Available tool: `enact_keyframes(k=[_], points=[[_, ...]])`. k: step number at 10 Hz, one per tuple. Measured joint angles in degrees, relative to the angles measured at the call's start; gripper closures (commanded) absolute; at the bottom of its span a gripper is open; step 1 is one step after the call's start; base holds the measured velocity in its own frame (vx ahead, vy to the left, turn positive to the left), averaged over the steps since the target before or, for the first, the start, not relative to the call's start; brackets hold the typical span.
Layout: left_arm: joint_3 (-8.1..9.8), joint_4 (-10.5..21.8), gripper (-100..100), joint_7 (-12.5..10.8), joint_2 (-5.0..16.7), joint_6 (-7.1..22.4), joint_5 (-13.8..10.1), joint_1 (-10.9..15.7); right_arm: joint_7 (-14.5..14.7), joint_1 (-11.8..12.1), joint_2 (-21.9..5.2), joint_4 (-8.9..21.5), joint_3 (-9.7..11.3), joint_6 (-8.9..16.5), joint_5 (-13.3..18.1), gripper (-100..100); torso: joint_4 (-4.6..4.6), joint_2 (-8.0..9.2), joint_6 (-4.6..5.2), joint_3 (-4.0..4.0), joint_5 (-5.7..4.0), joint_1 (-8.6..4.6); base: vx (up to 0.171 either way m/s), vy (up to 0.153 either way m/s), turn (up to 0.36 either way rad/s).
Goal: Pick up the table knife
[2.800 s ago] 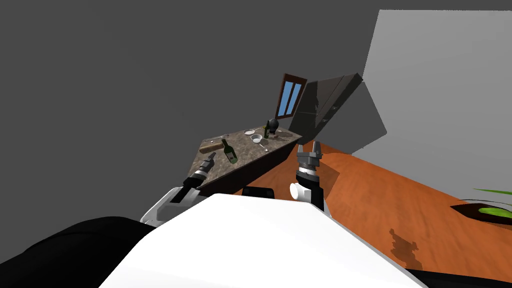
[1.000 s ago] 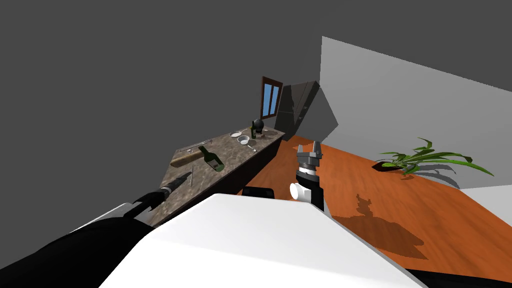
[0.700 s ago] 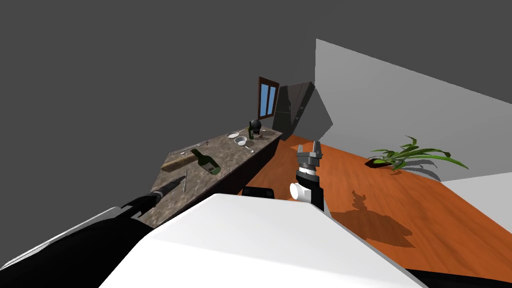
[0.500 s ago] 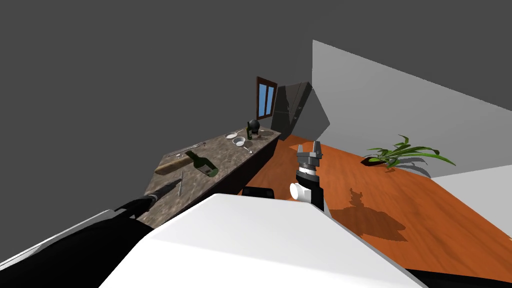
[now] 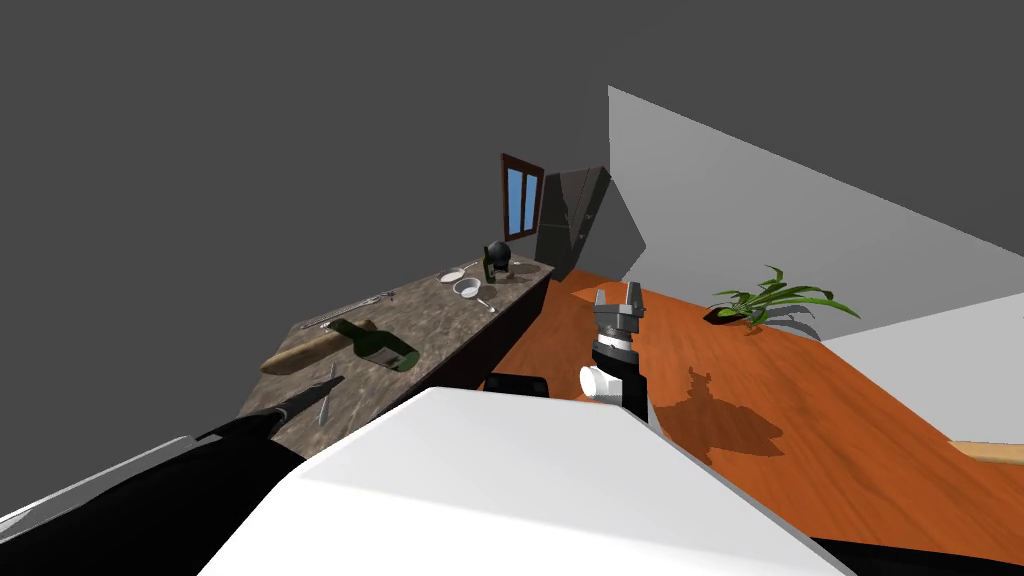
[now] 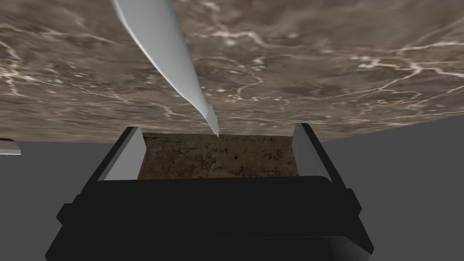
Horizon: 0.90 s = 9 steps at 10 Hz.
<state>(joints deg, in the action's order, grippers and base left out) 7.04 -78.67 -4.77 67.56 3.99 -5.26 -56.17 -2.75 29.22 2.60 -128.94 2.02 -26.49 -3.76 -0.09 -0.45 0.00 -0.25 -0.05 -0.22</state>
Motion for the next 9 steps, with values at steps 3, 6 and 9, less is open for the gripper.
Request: enact_keyframes(k=[3,6,9], points=[[-0.87,1.5,-100,0.4,-0.8,-0.3,0.3,1.3,0.0,0.0,0.0,0.0,0.0,0.0,0.0,0,0.09,0.38,-0.03,0.22,0.08,0.31,0.017,0.034,-0.063],[-1.26,2.6,100,0.9,-2.0,-0.6,0.7,2.3,0.0,0.0,0.0,0.0,0.0,0.0,0.0,0,0.10,0.46,-0.06,0.26,0.06,0.24,0.003,0.012,-0.008],[-1.28,2.8,100,1.0,-1.9,-0.3,0.8,2.1,0.0,0.0,0.0,0.0,0.0,0.0,0.0,0,0.22,0.55,0.02,0.37,0.18,0.29,0.000,0.000,0.000]])
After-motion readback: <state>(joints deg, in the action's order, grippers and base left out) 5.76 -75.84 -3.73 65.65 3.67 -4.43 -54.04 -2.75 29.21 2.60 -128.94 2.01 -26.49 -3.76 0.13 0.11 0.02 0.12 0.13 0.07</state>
